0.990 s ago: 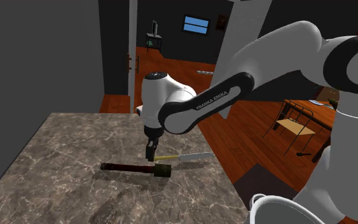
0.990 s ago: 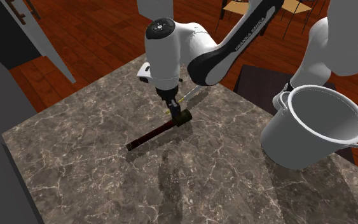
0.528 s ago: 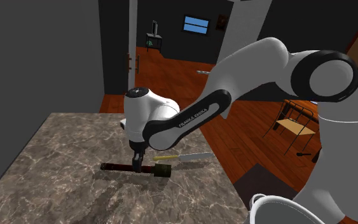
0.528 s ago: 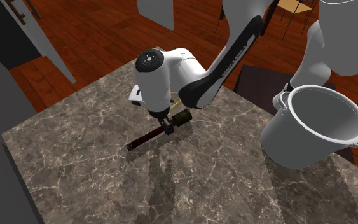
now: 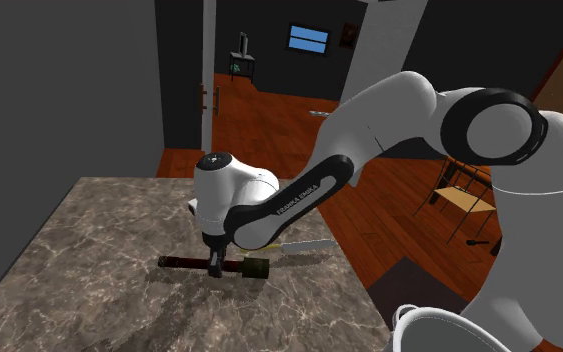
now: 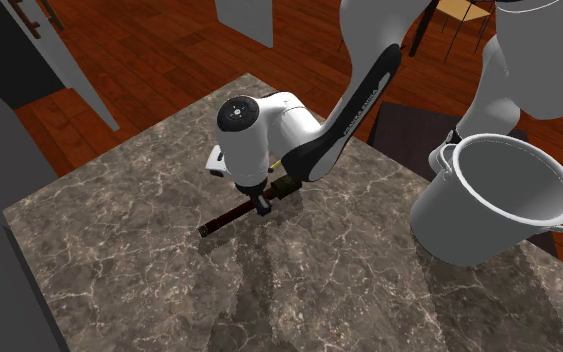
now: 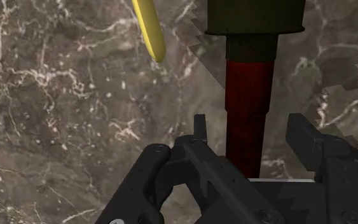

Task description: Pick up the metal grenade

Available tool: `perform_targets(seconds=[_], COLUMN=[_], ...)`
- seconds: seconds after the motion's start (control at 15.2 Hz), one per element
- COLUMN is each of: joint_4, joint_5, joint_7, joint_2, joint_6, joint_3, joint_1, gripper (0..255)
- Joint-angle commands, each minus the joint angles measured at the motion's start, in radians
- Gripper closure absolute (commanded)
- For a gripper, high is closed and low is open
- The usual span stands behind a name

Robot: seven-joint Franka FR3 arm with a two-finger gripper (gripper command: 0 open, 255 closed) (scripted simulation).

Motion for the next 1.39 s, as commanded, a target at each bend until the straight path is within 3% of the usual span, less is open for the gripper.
perform_targets(seconds=[0.0,0.53,1.32], joint_4=[0.001,0.002,0.007], joint_5=[-0.001,-0.001,0.05], joint_7=[0.0,0.0,-0.041], joint_2=[0.002,0.003,-0.106], joint_6=[0.001,0.001,-0.107], joint_3=[0.0,-0.001,0.032], joint_1=[0.001,0.0,-0.022], gripper=[255,255,255])
